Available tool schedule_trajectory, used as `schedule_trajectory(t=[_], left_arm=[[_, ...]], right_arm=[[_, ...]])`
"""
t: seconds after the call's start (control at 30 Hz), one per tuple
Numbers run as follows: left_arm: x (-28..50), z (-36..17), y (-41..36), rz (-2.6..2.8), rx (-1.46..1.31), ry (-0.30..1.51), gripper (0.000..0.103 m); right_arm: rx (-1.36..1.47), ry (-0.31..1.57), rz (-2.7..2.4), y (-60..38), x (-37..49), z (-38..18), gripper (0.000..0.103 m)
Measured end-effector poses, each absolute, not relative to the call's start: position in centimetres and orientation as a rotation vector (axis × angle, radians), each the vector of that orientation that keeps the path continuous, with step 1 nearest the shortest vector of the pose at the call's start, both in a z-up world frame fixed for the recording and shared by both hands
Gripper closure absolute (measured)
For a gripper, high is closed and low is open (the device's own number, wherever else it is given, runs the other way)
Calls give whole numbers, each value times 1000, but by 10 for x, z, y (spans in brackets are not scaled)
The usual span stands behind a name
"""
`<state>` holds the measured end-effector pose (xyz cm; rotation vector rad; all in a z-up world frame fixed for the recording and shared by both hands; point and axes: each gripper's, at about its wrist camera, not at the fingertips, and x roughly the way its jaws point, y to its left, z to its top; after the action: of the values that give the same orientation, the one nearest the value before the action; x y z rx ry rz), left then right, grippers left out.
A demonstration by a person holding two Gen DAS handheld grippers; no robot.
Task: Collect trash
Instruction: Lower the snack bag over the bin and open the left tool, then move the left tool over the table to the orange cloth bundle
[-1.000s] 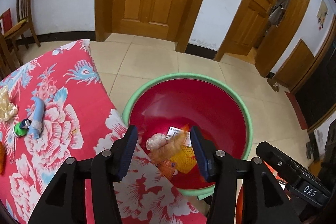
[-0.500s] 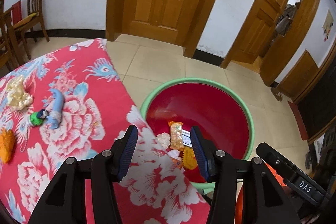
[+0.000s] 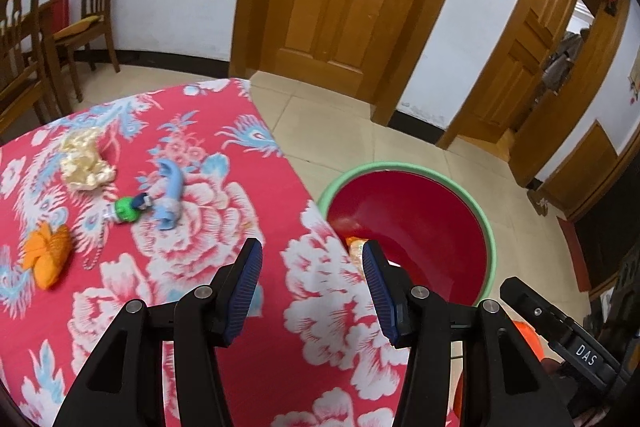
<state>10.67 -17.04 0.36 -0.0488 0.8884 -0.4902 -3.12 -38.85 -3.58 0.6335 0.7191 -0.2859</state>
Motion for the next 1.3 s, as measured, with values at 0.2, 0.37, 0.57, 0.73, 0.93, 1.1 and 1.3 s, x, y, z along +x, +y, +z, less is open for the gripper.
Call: schedule_trajectory(t=[0.2,0.37,0.57,0.73,0.93,1.1,1.3], left_arm=[[104,8,-146,-450,-63,875,49],[103,10,-127,-415,-80,869,49],[100,12,-101,-376,-100,856,49],[99,12,-78,-332,-116,848,49],[102,8,-46,-263,-138,846,49],[107,-1,-23,-203,-146,853,49],[111,-8,-3,-152,-154,856,49]], right_arm=[[618,718,-261,-375,-29,-31,10],[606,722,-241,-365,-28,-29,10],[596,738,-221,-354,-23,-29,10],[579,744,-200,-341,-20,-29,10],[561,757,-176,-328,-15,-29,10],[549,770,-170,-321,-11,-31,10],[535,787,-166,-314,-5,-34,10]])
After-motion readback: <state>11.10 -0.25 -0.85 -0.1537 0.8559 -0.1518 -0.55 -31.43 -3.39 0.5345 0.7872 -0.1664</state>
